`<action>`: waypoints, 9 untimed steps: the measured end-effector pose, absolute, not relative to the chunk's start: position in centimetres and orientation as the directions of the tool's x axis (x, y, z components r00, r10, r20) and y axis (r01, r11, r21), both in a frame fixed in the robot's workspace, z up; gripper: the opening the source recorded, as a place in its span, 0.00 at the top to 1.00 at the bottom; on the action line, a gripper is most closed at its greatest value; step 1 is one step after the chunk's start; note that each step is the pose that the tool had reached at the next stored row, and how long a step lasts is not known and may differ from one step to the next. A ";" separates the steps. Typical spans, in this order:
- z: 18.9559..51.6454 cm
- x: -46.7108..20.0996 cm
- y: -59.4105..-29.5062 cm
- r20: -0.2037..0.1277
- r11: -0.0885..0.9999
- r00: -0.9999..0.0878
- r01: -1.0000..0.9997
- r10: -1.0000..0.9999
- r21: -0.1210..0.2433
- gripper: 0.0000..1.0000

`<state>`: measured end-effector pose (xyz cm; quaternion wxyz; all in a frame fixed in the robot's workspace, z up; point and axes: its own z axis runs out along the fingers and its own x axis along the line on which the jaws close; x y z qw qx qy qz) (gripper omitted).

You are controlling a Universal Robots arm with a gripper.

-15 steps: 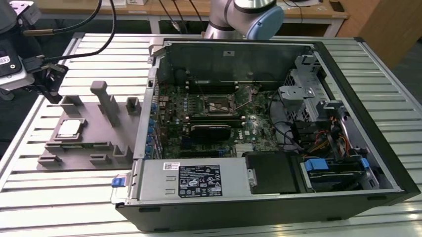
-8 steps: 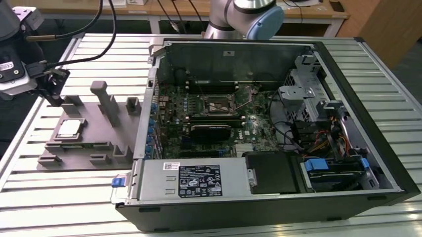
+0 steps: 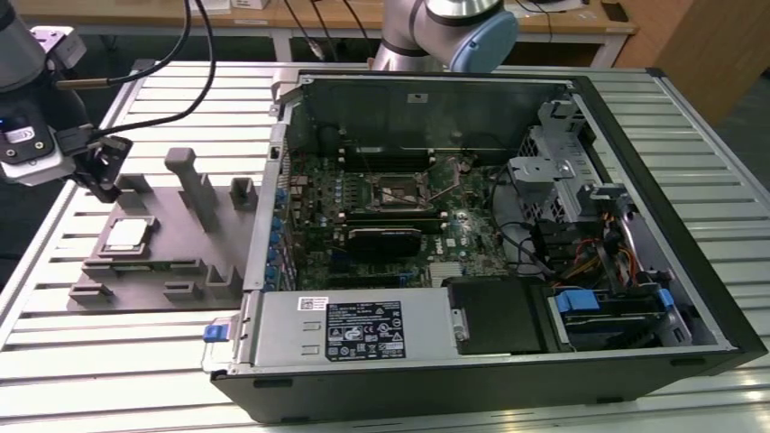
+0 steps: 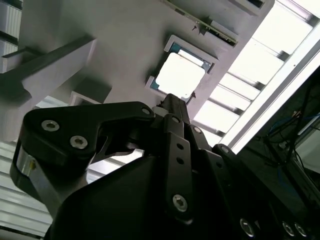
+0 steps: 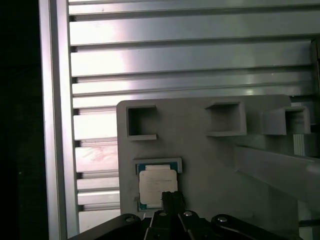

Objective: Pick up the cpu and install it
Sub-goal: 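Pick up the cpu and move it towards the insertion slot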

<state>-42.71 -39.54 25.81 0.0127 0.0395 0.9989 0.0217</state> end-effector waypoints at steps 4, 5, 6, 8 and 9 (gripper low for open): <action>25.1 -42.7 -39.6 -0.023 0.996 -0.997 0.078 0.079 0.044 0.89; 25.0 -42.7 -39.6 -0.023 0.996 -0.997 0.078 0.079 0.043 0.89; 24.8 -42.7 -39.7 -0.023 0.996 -0.997 0.078 0.079 0.043 0.89; 24.5 -42.7 -39.7 -0.023 0.996 -0.997 0.078 0.079 0.043 0.89; 24.3 -42.7 -39.8 -0.023 0.996 -0.997 0.078 0.079 0.043 0.89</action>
